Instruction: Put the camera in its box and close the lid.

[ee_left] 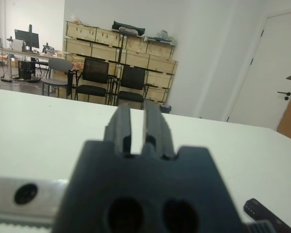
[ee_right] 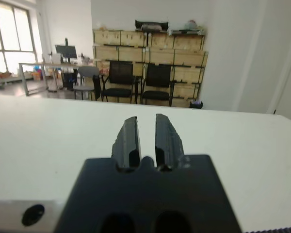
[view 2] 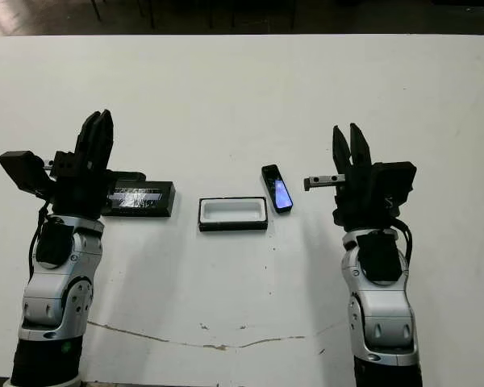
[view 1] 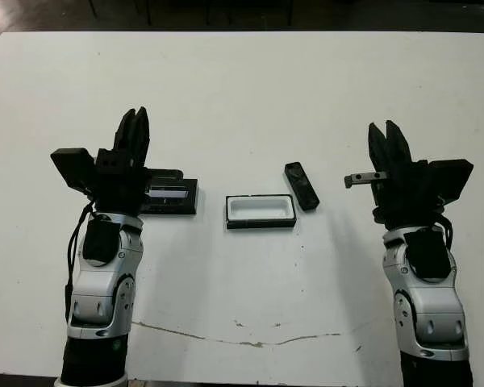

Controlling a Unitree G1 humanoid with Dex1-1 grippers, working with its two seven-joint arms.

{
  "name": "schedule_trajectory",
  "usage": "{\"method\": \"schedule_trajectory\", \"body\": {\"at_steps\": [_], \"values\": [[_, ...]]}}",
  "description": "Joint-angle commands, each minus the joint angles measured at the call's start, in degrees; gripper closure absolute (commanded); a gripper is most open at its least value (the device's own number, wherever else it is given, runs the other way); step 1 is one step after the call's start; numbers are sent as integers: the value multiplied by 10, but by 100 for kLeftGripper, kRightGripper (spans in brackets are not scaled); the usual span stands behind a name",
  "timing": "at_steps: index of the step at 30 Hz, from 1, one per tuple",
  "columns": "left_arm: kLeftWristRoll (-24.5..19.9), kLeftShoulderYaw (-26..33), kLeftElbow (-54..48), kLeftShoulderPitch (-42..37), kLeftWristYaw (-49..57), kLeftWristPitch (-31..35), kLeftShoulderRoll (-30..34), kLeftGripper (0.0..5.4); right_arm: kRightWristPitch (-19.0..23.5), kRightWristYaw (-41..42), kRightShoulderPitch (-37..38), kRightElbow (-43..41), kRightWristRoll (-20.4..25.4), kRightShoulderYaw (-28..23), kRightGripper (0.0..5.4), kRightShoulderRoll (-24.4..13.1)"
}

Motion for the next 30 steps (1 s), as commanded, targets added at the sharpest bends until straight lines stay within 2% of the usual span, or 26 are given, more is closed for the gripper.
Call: {"method": "schedule_trajectory", "body": {"at_steps": [1, 16, 30], "values": [[4, 0, -3, 17, 2, 8, 3, 537, 51, 13, 2, -9, 11, -1, 540, -13], [1, -3, -5, 20, -2, 13, 6, 537, 170, 35, -6, -15, 3, 19, 540, -50], [7, -5, -14, 27, -2, 22, 12, 537, 239, 41, -16, 1, -13, 50, 540, -62]]}}
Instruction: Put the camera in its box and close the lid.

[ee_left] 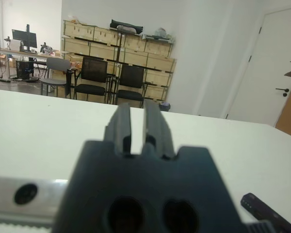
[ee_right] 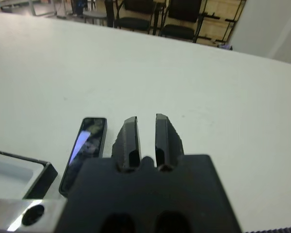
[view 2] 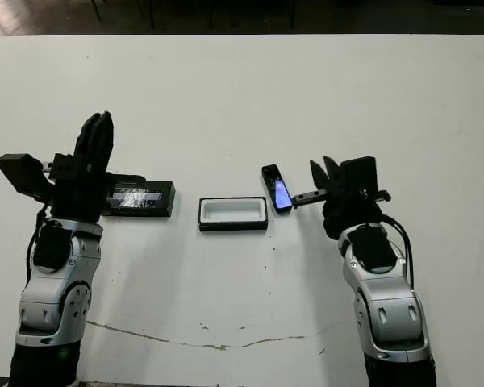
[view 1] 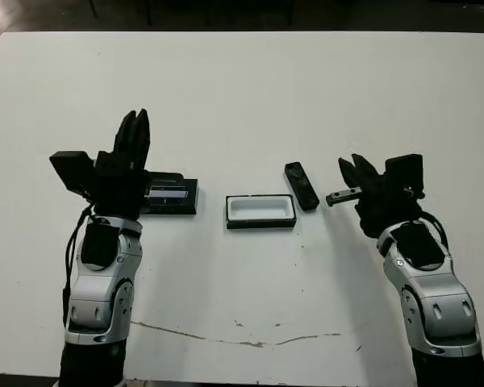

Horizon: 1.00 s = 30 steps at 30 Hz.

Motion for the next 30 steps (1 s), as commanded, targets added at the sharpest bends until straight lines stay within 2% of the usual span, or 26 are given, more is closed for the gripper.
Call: {"method": "schedule_trajectory", "body": {"at_steps": [1, 22, 25, 30], "values": [[4, 1, 2, 13, -1, 12, 8, 537, 27, 4, 3, 5, -8, 10, 540, -9], [11, 0, 0, 15, -1, 17, 8, 537, 80, 33, 0, -29, -16, 51, 540, -31], [9, 1, 1, 14, -4, 17, 9, 540, 96, 31, -4, -39, -15, 50, 502, -28], [13, 1, 1, 13, -3, 18, 10, 540, 103, 35, -6, -44, -6, 44, 397, -25]]}}
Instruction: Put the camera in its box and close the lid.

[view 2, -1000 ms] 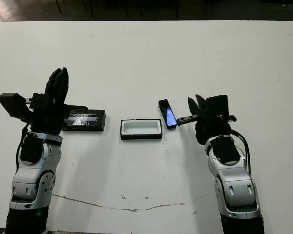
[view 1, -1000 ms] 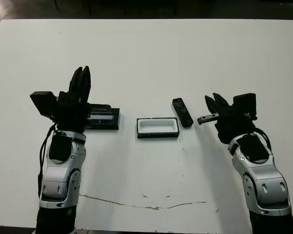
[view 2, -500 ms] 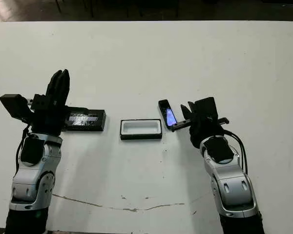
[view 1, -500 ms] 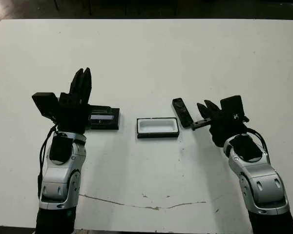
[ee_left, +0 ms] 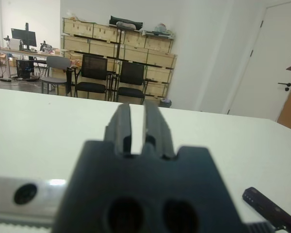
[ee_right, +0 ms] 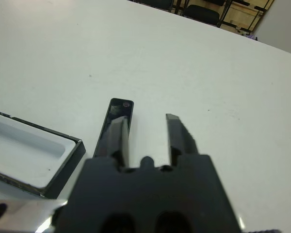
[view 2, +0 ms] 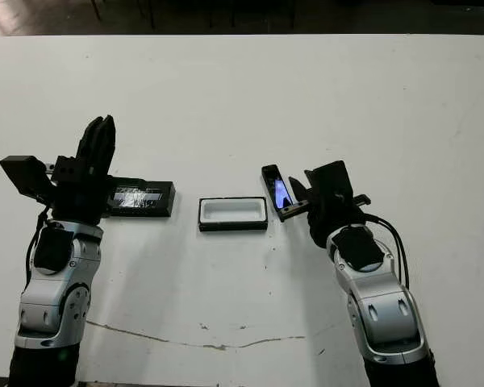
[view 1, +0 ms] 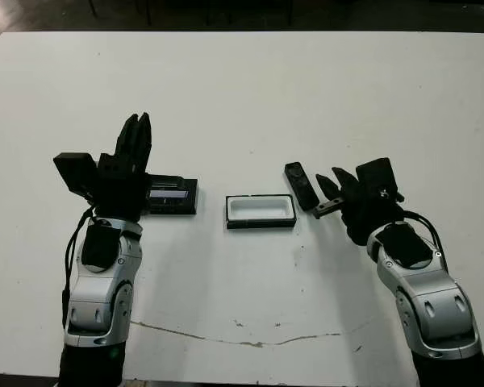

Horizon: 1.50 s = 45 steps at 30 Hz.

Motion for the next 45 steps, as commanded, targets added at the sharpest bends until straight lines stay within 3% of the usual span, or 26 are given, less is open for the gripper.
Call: {"method": "schedule_trajectory", "body": {"at_steps": [1, 16, 19, 26, 39, 45], "values": [[3, 3, 5, 9, 0, 9, 8, 540, 19, 7, 2, -3, 8, -5, 375, -1], [3, 4, 2, 11, -4, 10, 10, 540, 46, 6, -4, -1, 3, 11, 60, -5], [4, 4, 1, 11, -4, 10, 10, 540, 46, 3, -4, 5, -3, 16, 57, -4], [-2, 6, 3, 11, -6, 10, 10, 540, 51, -6, -5, 14, -14, 22, 111, 0], [2, 4, 0, 13, -4, 17, 11, 540, 31, -7, -10, 20, 20, -32, 50, 34], [5, 3, -2, 14, -5, 16, 11, 540, 41, 0, -16, 15, 4, -7, 54, 16]]}}
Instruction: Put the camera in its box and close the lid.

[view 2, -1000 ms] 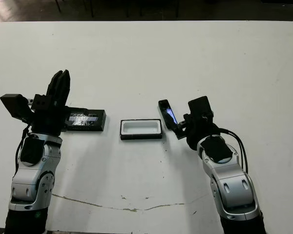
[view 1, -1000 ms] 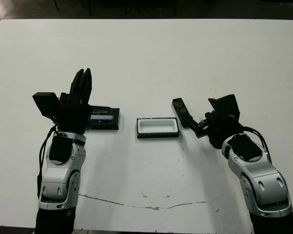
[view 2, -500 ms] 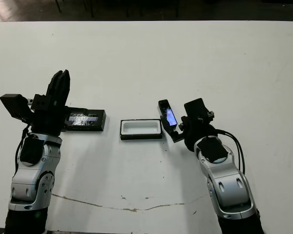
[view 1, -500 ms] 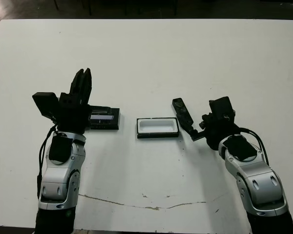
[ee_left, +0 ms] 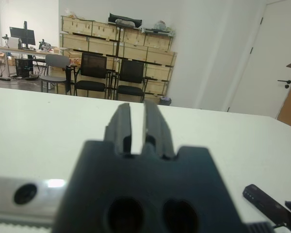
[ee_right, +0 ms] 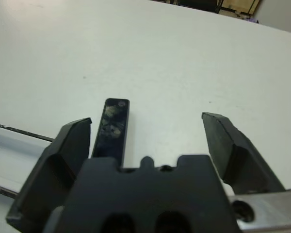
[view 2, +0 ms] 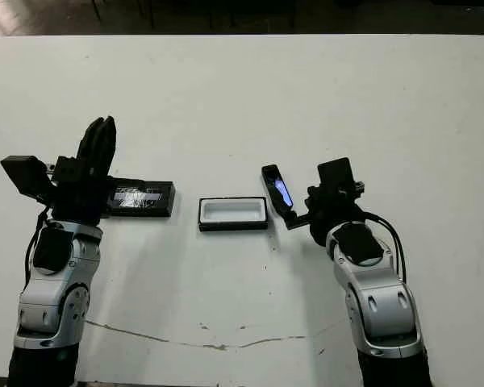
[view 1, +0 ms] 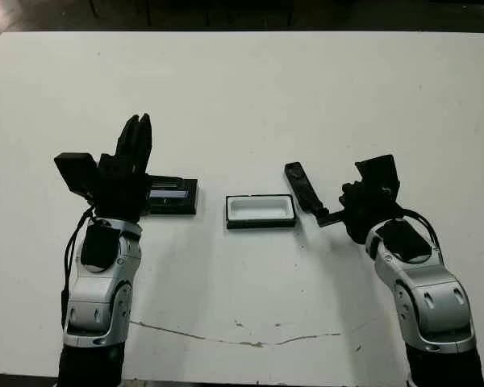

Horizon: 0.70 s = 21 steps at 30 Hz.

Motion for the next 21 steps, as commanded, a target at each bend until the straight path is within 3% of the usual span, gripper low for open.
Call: {"method": "schedule_trajectory", "body": {"at_steps": [1, 8, 17, 21], "values": [[7, 1, -1, 13, 0, 8, 10, 540, 13, 3, 2, 1, -8, 16, 58, -13], [12, 0, 1, 15, -2, 1, 10, 540, 13, 1, 0, 10, -17, 38, 91, -18], [0, 5, -3, 18, -5, 9, 10, 540, 31, -13, 1, 27, -21, 40, 62, -4], [6, 5, -2, 18, -5, 6, 12, 540, 32, -18, 2, 35, -22, 38, 79, 0]]}}
